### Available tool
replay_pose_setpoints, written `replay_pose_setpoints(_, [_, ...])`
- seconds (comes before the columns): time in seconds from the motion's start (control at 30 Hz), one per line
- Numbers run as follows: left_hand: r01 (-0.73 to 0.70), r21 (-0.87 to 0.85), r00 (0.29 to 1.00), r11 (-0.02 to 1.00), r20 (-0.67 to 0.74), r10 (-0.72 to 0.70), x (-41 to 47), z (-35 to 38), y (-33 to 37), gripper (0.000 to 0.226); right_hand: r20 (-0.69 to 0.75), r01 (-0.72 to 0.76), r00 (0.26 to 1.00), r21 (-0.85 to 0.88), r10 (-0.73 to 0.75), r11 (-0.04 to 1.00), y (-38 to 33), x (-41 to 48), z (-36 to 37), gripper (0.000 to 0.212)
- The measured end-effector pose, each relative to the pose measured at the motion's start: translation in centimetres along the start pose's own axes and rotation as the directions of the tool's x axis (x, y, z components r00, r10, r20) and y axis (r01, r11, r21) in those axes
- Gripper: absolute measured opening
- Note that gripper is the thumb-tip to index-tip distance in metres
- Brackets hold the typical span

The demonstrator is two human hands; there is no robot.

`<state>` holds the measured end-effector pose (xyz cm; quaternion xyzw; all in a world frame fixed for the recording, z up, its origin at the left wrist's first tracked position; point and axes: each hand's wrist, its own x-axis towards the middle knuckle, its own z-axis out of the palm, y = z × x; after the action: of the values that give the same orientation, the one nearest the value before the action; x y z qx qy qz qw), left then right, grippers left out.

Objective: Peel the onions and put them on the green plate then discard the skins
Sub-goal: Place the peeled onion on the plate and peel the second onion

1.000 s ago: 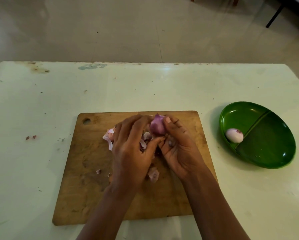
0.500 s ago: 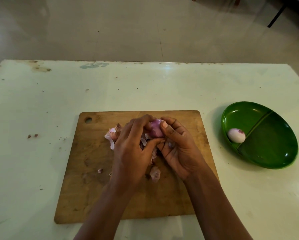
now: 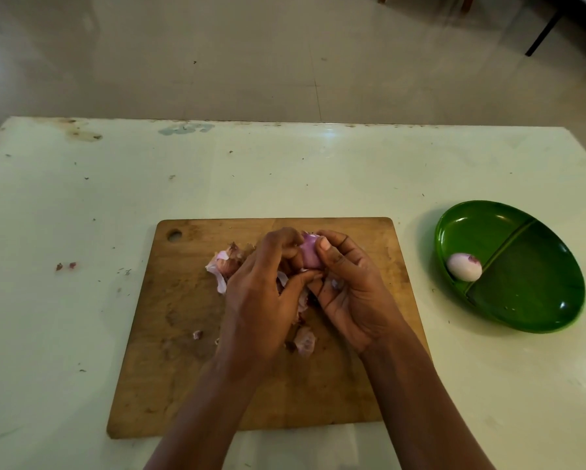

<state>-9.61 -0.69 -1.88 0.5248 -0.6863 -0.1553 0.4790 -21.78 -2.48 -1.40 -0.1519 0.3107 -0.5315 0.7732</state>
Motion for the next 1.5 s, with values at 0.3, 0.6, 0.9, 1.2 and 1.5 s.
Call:
replay_pose_setpoints(0.3, [-0.047, -0.013, 0.999, 0.999, -0.011, 0.047, 0.1, 0.2, 0.1, 0.040, -0.059, 0.025, 0.998, 0.024, -0.024, 0.999, 0.0, 0.0, 0.3, 0.041])
replay_pose_setpoints(0.6, [-0.138, -0.053, 0.990, 0.989, 0.021, 0.139, -0.2, 0.7, 1.2, 0.028, -0.225, 0.081, 0.974, 0.315, -0.009, 0.946, 0.0, 0.3, 0.3, 0.052])
replay_pose_setpoints(0.9, [-0.167, 0.046, 0.986, 0.985, 0.006, 0.167, -0.3, 0.9, 0.3, 0.025, -0.239, -0.019, 0.967, 0.264, 0.085, 0.964, -0.3, 0.0, -0.4, 0.042])
replay_pose_setpoints(1.2, [-0.109, 0.150, 0.991, 0.983, -0.064, 0.119, -0.1, 0.6, -0.2, 0.037, -0.267, -0.052, 0.959, 0.155, 0.092, 0.987, -0.1, 0.6, -0.3, 0.071])
replay_pose_setpoints(1.5, [-0.051, 0.080, 0.991, 0.996, -0.121, 0.061, 0.1, 0.2, 0.0, 0.049, -0.037, -0.056, 0.997, 0.103, 0.061, 0.993, -0.5, -0.4, 0.0, 0.038])
